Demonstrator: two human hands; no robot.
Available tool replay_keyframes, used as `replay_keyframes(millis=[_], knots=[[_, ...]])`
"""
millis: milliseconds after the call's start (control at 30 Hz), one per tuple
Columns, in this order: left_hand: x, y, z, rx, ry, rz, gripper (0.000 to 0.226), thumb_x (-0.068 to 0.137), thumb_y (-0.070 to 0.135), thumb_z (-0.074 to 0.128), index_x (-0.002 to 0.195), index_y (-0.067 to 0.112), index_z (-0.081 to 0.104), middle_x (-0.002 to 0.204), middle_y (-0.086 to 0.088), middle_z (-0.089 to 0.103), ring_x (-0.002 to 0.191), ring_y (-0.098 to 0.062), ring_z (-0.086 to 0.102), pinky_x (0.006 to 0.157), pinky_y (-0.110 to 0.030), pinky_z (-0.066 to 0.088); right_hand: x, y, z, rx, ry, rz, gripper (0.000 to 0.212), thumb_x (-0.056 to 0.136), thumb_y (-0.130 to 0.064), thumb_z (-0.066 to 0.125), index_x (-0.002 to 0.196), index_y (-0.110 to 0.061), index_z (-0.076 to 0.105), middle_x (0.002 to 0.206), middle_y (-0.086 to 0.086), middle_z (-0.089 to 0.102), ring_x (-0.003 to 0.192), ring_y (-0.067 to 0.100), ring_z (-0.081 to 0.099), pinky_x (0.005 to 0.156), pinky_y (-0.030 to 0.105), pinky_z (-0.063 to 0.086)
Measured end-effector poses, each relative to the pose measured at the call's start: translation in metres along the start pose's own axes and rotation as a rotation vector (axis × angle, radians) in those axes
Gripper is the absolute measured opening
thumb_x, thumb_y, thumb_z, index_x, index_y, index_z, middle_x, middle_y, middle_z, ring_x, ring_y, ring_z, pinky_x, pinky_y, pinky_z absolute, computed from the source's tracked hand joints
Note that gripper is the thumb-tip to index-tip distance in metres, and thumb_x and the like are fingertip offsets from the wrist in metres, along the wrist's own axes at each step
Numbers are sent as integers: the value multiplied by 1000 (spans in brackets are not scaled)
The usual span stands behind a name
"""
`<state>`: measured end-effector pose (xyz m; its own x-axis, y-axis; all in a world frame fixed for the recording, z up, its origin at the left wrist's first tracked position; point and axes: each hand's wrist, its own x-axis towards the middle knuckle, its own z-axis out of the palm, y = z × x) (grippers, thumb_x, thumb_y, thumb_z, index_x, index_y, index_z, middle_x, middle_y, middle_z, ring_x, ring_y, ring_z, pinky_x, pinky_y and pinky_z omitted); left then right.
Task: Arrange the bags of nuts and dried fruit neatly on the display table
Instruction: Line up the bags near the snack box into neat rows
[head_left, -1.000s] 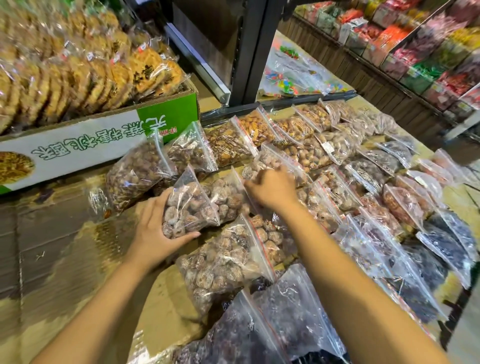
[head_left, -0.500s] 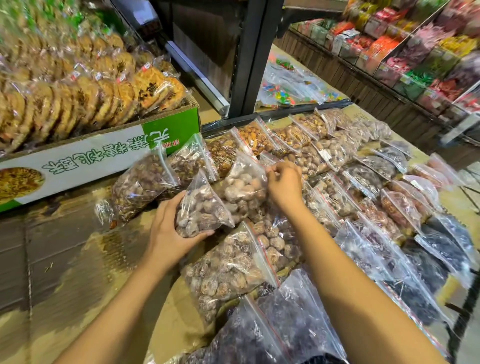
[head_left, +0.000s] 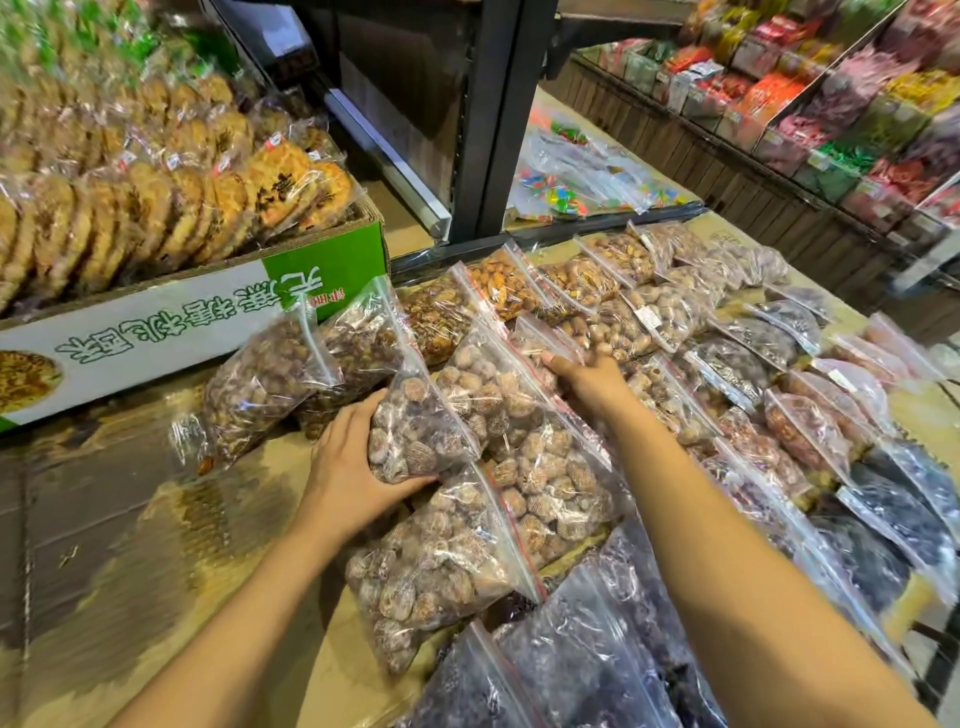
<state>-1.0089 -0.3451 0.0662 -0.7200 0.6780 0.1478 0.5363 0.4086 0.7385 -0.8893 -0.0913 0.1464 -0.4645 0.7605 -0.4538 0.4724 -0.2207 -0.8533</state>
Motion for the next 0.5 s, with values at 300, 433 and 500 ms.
replay_keyframes(millis=[300,433,500], knots=[[18,-7,-9,-60,-16,51,103,53,56,83,140,32,34,135,4,45,121,-9,39,103,-33,33,-3,24,-1,349,143,16,34,84,-10,68,108,6,52,69,6,70,47,11,66,43,24,52],[17,-7,-5,-28,-4,42,102,54,60,79,141,33,32,136,2,45,123,-13,39,103,-36,33,-7,32,3,530,196,39,31,85,-11,66,109,3,50,91,14,68,61,21,69,47,25,56],[17,-7,-5,-16,-13,33,104,53,64,76,141,33,31,137,1,45,125,-16,40,104,-38,33,-5,33,4,366,219,19,29,86,-17,66,105,1,55,92,13,68,69,23,69,61,33,59]])
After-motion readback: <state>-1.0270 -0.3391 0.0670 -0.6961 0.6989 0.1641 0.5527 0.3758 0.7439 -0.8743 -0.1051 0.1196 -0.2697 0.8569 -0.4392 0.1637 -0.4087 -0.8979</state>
